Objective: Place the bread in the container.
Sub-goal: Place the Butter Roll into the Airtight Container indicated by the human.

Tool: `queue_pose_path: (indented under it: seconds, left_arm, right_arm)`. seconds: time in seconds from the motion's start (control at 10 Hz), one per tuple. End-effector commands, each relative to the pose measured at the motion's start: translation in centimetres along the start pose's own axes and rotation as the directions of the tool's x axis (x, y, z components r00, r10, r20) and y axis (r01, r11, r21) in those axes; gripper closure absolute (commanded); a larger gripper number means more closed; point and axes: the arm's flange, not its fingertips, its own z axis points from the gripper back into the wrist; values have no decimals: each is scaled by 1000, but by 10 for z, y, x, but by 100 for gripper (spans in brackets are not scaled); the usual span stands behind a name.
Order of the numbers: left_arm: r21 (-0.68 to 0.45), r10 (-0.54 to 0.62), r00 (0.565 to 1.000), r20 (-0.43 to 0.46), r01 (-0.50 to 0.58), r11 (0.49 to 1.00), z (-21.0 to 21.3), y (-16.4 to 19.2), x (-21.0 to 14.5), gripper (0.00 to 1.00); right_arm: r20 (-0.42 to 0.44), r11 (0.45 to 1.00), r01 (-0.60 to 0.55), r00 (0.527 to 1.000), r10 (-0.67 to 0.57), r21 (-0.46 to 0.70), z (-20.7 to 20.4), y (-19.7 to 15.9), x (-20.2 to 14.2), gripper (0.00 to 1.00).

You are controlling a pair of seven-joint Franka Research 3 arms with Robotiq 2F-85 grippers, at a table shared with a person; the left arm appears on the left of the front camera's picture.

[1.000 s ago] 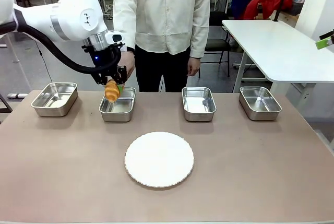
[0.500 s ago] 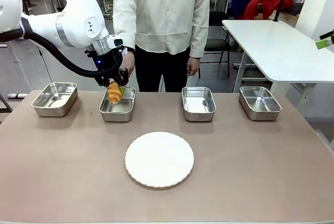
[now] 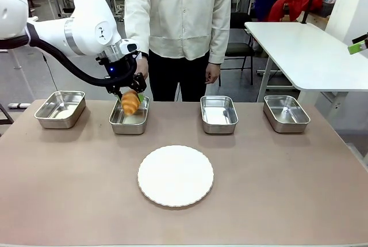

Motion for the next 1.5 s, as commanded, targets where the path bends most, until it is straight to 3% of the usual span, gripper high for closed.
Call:
queue_pose_path:
  seconds: [0.0, 0.1, 0.2, 0.9, 1.1, 1.4]
  left_arm:
    - [-9, -11, 1000, 7, 11, 1000, 2, 3, 2, 0]
    - [-3, 48, 999, -17, -48, 999, 3, 1, 4, 0]
    - [0, 0, 1000, 1, 0, 1000, 0, 0, 0, 0]
    - [-1, 8, 1000, -5, -8, 1000, 0, -1, 0, 1]
    - [5, 64, 995, 70, -64, 998, 22, -5, -24, 0]
    - [58, 23, 979, 205, -36, 998, 67, -56, -100, 0]
  right_arm:
    - [9, 1000, -4, 1000, 4, 3, 1, 1, 1, 0]
    - [9, 1000, -4, 1000, 4, 3, 1, 1, 1, 0]
    - [9, 1000, -4, 1000, 4, 3, 1, 1, 1, 0]
    - [9, 1000, -4, 1000, 4, 3, 1, 1, 1, 0]
    - [9, 1000, -4, 1000, 4, 3, 1, 1, 1, 0]
    - [9, 1000, -4, 1000, 4, 3, 1, 1, 1, 0]
